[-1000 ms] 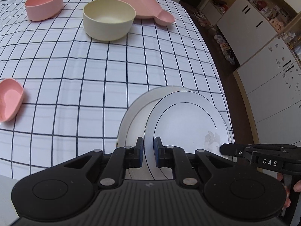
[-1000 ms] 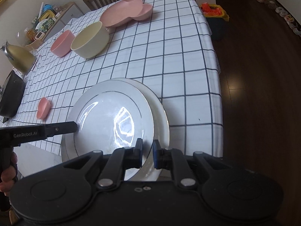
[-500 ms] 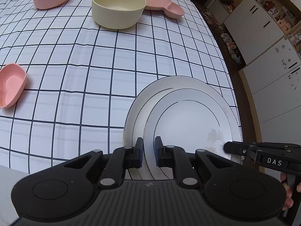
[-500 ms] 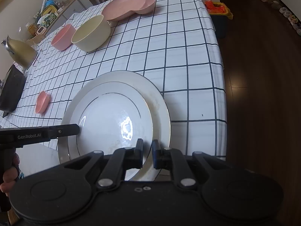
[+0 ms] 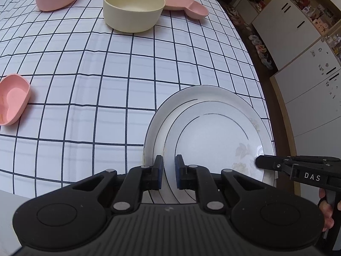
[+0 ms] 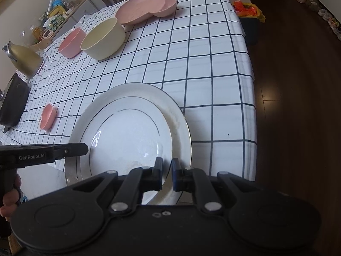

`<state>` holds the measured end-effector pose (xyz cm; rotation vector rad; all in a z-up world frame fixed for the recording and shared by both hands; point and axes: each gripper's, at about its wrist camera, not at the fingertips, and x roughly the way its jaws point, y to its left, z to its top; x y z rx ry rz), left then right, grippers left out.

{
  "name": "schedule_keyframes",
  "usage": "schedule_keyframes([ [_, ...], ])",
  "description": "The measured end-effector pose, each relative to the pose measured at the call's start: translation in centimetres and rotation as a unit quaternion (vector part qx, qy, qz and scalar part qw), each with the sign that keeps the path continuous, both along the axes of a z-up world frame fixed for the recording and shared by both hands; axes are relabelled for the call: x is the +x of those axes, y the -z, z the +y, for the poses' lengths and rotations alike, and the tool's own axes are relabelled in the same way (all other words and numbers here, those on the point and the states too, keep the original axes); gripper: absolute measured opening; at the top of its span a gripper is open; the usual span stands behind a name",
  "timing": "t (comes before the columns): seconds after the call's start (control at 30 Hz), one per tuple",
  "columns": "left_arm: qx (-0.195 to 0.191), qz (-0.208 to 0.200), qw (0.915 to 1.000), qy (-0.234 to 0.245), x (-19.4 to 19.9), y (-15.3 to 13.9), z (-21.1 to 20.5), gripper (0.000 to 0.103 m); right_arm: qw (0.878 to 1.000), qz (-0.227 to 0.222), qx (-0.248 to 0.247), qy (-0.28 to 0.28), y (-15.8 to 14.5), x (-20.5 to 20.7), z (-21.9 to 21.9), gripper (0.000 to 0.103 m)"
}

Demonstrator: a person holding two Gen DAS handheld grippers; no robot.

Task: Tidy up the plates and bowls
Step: 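Open both grippers and withdraw them from the stacked plates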

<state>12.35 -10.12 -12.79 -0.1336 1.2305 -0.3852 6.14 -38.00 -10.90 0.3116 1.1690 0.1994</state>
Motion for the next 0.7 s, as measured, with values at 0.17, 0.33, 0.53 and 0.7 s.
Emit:
schedule_keyframes([
  [0.17,-0.001,-0.001,1.0000,-0.002,-0.1,-0.1,0.2,0.011,1.000,0.002,-0.005,-0.005,-0.1,0.2,0.1,0.007],
  [0.33,0.001,0.000,1.0000,-0.002,-0.3,-0.3,0.2,0.011,1.000,-0.004,-0.023,-0.015,-0.5,0.2,0.6,0.014],
  [0.53,0.008,-0.020,0.9998,0.003,-0.7,-1.5,0.4,0.011,0.999,-0.018,-0.027,-0.017,-1.7,0.5,0.7,0.021],
  [0.7,0.014,-0.051,0.9986,0.009,-0.7,-3.2,0.1,0.011,0.998,-0.042,-0.032,-0.025,-3.1,1.0,1.2,0.025],
])
